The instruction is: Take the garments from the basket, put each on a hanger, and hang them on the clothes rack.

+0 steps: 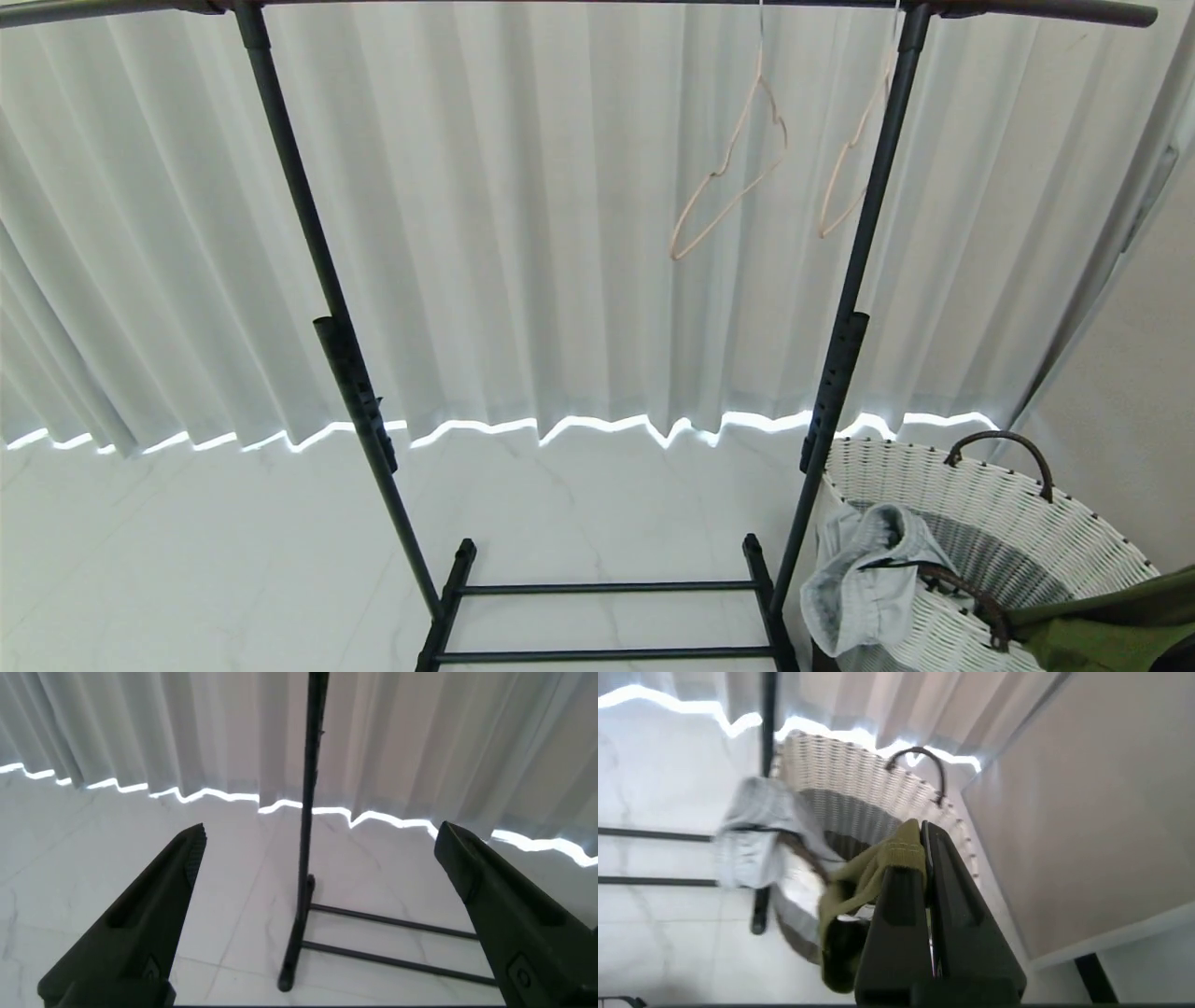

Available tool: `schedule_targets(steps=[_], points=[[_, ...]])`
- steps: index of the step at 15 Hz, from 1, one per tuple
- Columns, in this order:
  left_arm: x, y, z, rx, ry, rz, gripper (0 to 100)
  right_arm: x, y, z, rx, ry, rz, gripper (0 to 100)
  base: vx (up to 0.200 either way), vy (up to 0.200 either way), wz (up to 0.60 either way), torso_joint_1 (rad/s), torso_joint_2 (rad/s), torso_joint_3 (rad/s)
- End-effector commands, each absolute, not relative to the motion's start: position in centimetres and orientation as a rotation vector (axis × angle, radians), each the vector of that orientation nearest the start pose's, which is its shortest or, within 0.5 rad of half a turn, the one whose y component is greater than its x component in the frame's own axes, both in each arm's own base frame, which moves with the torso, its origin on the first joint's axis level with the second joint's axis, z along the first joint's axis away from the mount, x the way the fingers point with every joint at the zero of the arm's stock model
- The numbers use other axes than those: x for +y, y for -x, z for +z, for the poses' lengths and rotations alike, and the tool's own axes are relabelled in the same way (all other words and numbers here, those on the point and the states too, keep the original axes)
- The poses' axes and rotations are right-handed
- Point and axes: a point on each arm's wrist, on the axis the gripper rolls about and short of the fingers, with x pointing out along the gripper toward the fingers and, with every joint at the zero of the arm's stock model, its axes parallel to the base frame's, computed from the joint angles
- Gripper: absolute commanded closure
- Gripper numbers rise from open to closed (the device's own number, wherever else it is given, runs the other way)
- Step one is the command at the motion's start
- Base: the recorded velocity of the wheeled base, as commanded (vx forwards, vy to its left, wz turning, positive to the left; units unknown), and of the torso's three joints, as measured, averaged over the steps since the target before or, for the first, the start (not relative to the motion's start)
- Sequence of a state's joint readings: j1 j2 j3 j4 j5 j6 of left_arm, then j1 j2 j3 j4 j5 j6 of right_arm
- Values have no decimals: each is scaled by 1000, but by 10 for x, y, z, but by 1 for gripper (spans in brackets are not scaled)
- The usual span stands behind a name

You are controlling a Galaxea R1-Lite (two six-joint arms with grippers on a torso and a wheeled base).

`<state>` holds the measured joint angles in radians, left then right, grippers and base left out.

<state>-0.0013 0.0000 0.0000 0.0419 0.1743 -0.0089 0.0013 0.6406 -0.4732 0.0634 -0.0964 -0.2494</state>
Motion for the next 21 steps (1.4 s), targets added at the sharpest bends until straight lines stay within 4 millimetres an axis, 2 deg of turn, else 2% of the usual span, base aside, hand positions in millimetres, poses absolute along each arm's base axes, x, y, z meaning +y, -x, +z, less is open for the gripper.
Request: schedule_targets(steps=[1,4,9,12,14,15,16,17,18,19,21], points=[[4,23,71,41,6,174,0,-2,-43,201,237,258,-66,100,0,0,0,0,0,0],[4,23,71,41,6,174,0,-1,-39,205,197,253,-26,100,0,0,0,0,0,0],[4,23,71,47,-71,164,0,6,-26,218,65,209,259,100,0,0,0,0,0,0],[4,23,71,49,-100,156,0,11,-12,220,-9,171,530,100,0,0,0,0,0,0],[4,23,72,44,-101,155,0,12,-10,226,-33,172,578,100,0,0,0,0,0,0],[3,25,80,-3,-85,120,0,12,-10,229,-40,167,595,100,0,0,0,0,0,0],[2,30,101,-89,-46,56,0,12,-9,230,-44,155,602,100,0,0,0,0,0,0],[-3,48,162,-239,77,-169,0,13,-7,234,-48,120,621,100,0,0,0,0,0,0],[-5,56,197,-291,110,-250,0,13,-6,235,-46,95,635,100,0,0,0,0,0,0],[-5,52,212,-285,101,-283,0,13,-6,235,-41,79,642,100,0,0,0,0,0,0],[-9,34,215,-189,52,-425,0,13,-6,234,-24,47,645,100,0,0,0,0,0,0]])
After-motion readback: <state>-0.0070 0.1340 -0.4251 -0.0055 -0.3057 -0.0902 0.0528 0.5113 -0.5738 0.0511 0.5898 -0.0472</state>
